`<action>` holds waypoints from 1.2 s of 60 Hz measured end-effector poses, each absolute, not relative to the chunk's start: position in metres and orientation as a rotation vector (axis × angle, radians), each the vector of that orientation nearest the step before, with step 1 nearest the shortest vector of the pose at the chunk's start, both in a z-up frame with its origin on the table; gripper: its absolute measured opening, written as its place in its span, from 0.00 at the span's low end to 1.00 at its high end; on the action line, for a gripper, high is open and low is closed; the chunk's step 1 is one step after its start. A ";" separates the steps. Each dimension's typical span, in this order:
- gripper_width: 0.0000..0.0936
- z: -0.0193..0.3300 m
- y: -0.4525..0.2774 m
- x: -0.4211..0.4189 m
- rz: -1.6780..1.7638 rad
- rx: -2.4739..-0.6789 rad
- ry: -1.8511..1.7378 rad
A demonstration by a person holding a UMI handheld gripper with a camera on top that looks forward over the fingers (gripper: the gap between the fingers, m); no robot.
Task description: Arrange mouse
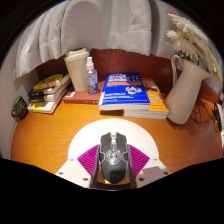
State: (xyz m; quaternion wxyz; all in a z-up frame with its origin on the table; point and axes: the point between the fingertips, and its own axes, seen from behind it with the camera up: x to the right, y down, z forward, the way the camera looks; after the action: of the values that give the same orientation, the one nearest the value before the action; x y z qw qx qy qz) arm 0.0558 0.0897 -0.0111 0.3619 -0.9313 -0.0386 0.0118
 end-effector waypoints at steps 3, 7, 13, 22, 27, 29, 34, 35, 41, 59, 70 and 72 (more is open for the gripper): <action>0.52 -0.012 0.091 0.057 0.041 -2.397 -0.070; 0.62 -0.016 0.092 0.057 0.053 -2.408 -0.034; 0.80 -0.015 0.089 0.056 0.053 -2.434 -0.063; 0.93 0.020 0.080 0.070 -0.048 -2.426 -0.056; 0.93 0.060 0.068 0.068 -0.030 -2.378 -0.018; 0.93 0.078 0.062 0.069 -0.036 -2.361 -0.008; 0.93 0.118 0.040 0.070 -0.057 -2.315 0.024; 0.93 0.126 0.035 0.069 -0.057 -2.306 0.031; 0.93 0.165 0.005 0.055 -0.032 -2.252 0.056; 0.92 0.214 -0.073 0.003 0.011 -2.164 0.032; 0.92 0.220 -0.107 -0.031 0.011 -2.158 -0.039; 0.92 0.221 -0.112 -0.035 0.011 -2.153 -0.045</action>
State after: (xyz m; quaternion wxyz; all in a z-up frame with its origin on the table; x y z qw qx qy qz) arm -0.0355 -0.1117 0.2213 0.4743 -0.8802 -0.0184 0.0043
